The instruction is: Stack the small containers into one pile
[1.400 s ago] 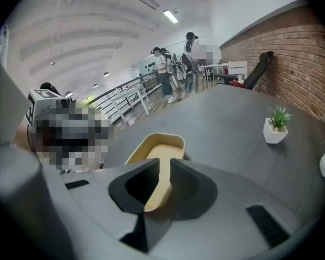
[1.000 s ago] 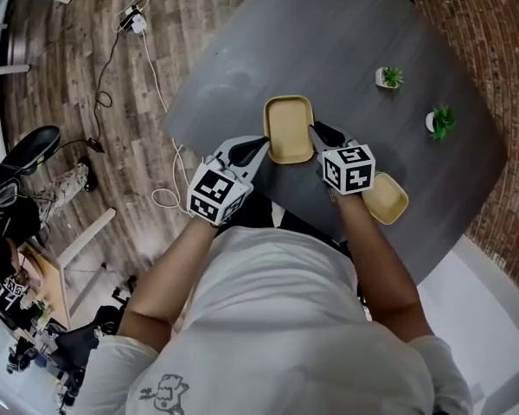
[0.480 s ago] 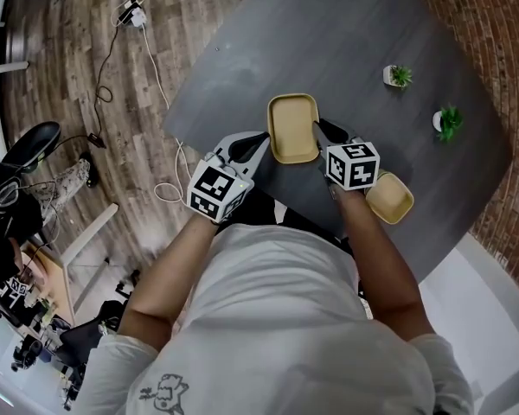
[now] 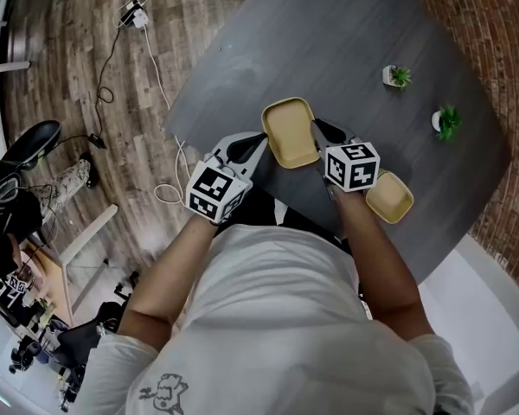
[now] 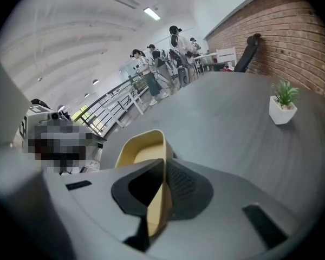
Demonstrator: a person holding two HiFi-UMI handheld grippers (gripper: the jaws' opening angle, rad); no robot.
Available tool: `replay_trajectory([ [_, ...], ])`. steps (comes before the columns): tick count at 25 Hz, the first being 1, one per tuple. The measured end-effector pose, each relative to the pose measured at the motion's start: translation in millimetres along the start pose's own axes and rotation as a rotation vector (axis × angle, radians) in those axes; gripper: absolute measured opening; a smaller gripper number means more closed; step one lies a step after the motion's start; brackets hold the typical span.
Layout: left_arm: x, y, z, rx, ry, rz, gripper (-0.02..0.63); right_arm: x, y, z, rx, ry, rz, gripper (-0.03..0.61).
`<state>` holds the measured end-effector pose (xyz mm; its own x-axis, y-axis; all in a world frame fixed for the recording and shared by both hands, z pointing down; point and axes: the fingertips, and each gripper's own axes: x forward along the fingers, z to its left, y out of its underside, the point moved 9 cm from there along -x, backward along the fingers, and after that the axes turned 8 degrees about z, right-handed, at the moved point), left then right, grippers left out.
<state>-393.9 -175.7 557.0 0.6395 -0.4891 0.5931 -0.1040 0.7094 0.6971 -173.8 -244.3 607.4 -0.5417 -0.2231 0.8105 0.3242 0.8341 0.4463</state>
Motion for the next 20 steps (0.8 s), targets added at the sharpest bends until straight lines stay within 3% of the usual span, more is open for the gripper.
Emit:
replay_trajectory([
  [20, -16, -6, -68, 0.061, -0.020, -0.066, 0.011, -81, 12, 11, -0.066, -0.014, -0.119, 0.021],
])
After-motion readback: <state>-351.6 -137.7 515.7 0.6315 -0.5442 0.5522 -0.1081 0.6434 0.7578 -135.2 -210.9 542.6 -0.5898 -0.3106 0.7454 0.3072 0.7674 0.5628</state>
